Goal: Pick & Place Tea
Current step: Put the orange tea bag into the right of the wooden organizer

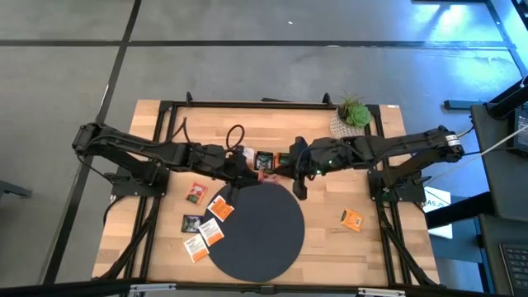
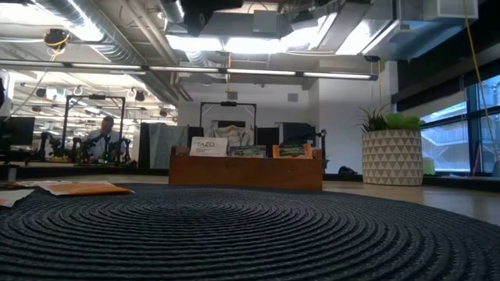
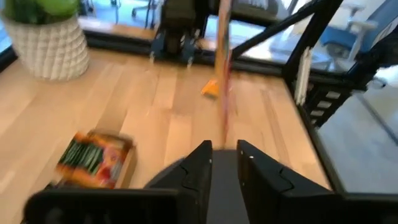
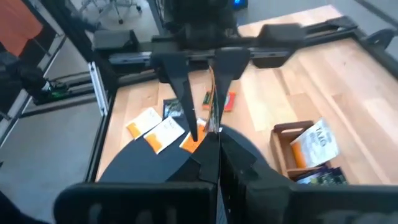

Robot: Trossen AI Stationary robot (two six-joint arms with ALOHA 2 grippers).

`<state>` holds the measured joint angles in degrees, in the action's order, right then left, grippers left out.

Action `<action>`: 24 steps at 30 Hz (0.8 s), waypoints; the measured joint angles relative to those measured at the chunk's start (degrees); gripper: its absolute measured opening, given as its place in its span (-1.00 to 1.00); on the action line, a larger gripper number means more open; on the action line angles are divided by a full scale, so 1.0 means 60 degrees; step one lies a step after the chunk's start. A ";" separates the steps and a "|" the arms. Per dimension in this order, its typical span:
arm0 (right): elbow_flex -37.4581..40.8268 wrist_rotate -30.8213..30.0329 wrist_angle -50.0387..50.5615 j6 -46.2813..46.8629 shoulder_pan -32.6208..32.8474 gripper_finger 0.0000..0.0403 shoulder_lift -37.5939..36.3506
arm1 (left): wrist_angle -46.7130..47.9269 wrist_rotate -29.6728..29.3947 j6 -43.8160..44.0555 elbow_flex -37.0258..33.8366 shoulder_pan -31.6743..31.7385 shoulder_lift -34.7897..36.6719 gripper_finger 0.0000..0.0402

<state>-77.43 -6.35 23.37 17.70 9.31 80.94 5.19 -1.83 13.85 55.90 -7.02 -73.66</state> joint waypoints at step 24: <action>0.5158 0.0245 -0.2991 -0.1534 -0.2354 -0.98 -0.0505 | 0.1108 0.0483 -0.1071 -0.0040 -0.0389 0.2396 -0.49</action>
<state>-46.48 -4.88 5.42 8.50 -4.81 77.91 11.84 1.07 7.42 55.66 -9.35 -59.29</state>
